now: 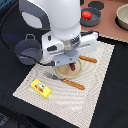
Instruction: Interact with the objects in diverse but meaningful ways.
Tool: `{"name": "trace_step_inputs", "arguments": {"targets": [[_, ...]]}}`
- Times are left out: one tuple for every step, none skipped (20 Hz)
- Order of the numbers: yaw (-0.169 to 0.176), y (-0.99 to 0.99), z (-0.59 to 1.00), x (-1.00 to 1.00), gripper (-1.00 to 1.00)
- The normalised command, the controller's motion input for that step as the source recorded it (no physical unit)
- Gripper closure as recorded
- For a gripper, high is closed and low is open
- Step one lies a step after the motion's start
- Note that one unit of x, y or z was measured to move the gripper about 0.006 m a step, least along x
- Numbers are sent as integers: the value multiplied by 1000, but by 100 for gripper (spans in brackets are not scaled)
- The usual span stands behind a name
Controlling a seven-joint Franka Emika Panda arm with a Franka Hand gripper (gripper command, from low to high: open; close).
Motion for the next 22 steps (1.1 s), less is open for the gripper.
{"name": "trace_step_inputs", "arguments": {"targets": [[-40, 0, 0, 474, 100], [-40, 0, 0, 460, 100], [-38, 0, 0, 463, -100], [-30, 0, 0, 440, -100], [-2, 34, 320, 451, -100], [-30, 46, 809, 414, -100], [-43, 100, 1000, 197, -100], [-25, 154, 1000, 189, -100], [0, 143, 1000, 143, -100], [0, 131, 974, 151, -100], [0, 191, 943, 183, -100], [0, 177, 909, 146, -100], [0, 186, 900, 169, -100], [0, 189, 969, 166, -100], [0, 166, 1000, 166, -100], [0, 140, 1000, 171, -100], [0, 103, 1000, 123, -100], [0, 74, 1000, 83, -100], [0, 17, 1000, 46, -100], [0, 0, 1000, 57, -100], [0, 0, 994, 0, -100], [0, -66, 814, 0, -100]]}}
